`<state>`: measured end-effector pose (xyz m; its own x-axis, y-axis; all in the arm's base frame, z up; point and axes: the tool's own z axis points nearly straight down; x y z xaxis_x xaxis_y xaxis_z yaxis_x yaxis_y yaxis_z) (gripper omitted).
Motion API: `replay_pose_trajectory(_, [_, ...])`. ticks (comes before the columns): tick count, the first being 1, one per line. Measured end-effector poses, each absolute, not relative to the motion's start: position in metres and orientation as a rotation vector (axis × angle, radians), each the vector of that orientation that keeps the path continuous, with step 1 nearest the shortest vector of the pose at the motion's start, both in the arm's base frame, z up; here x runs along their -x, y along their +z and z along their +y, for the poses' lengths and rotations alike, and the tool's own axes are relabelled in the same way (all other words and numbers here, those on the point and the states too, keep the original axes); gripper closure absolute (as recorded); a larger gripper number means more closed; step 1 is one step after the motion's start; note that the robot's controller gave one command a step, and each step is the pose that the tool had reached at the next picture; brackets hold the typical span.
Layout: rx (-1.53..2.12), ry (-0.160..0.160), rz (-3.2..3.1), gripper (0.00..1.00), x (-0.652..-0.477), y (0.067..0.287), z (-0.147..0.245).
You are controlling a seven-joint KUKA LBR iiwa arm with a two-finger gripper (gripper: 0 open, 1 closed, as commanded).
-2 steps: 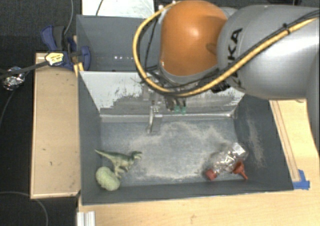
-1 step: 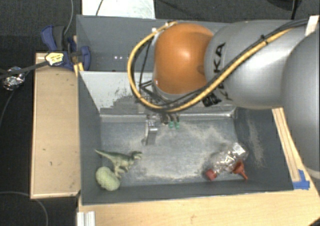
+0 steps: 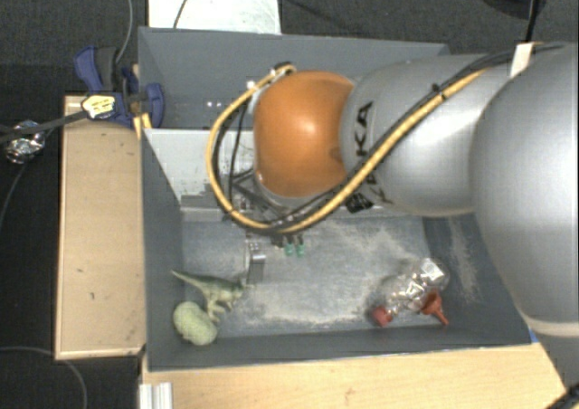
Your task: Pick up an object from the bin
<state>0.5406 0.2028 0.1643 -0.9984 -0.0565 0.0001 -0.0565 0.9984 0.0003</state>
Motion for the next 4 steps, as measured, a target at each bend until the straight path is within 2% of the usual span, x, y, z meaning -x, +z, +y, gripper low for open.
replay_pose_trajectory(1, [-0.111,-0.01,-3.152,0.0,-0.534,0.133,0.211])
replay_pose_trajectory(2, [-0.123,-0.004,-3.145,0.0,-0.528,0.09,0.215])
replay_pose_trajectory(3, [-0.598,0.002,-3.095,1.0,-0.521,0.074,0.236])
replay_pose_trajectory(4, [-0.593,-0.001,-3.096,1.0,-0.521,0.074,0.237])
